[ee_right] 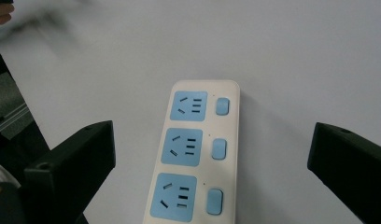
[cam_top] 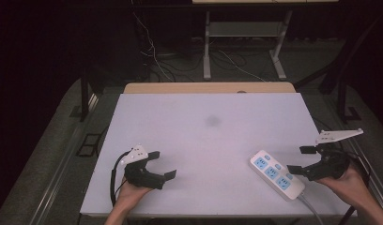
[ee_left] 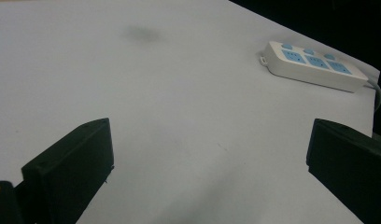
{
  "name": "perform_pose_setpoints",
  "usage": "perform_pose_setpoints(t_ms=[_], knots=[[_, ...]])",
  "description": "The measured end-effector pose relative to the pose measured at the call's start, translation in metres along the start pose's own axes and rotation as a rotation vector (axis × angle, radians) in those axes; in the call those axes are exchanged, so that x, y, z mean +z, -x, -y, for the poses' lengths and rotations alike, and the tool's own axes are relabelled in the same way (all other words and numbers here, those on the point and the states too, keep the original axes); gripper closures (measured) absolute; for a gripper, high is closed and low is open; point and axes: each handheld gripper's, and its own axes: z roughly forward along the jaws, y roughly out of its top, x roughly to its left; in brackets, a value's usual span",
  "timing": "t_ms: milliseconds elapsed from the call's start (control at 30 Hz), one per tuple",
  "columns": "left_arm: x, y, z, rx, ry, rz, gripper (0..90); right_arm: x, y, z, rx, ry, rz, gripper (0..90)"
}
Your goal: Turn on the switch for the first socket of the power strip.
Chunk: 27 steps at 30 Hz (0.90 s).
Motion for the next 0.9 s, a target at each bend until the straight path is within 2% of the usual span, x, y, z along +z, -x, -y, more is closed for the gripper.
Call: perform_pose_setpoints(t_ms=[133, 433, 467, 500, 767, 900], knots=[[0.0001, -0.0002, 0.0005, -0.003, -0.003, -0.002, 0.0, -0.0018, 0.0022, 0.0011, -0.006, -0.025, 0.001, 0.5], [0.0008, 0.0002, 0.0009, 0.001, -0.009, 0.001, 0.0, -0.0006, 0.0063, 0.0012, -0.029, -0.120, 0.009, 0.7], [0.0008, 0.0001, 0.0010, 0.000, -0.010, 0.001, 0.0, -0.0004, 0.0064, 0.0013, -0.034, -0.130, 0.011, 6.6], [0.0009, 0.0002, 0.0010, -0.001, -0.009, 0.001, 0.0, -0.0011, 0.0066, 0.0016, -0.044, -0.132, 0.005, 17.2], [0.0007, 0.0001, 0.0014, -0.002, -0.011, -0.001, 0.0, -0.0024, 0.0092, 0.0026, -0.072, -0.171, -0.017, 44.3], [0.0008, 0.0001, 0.0015, 0.000, -0.013, -0.001, 0.0, -0.0024, 0.0099, 0.0025, -0.073, -0.187, -0.013, 54.2]])
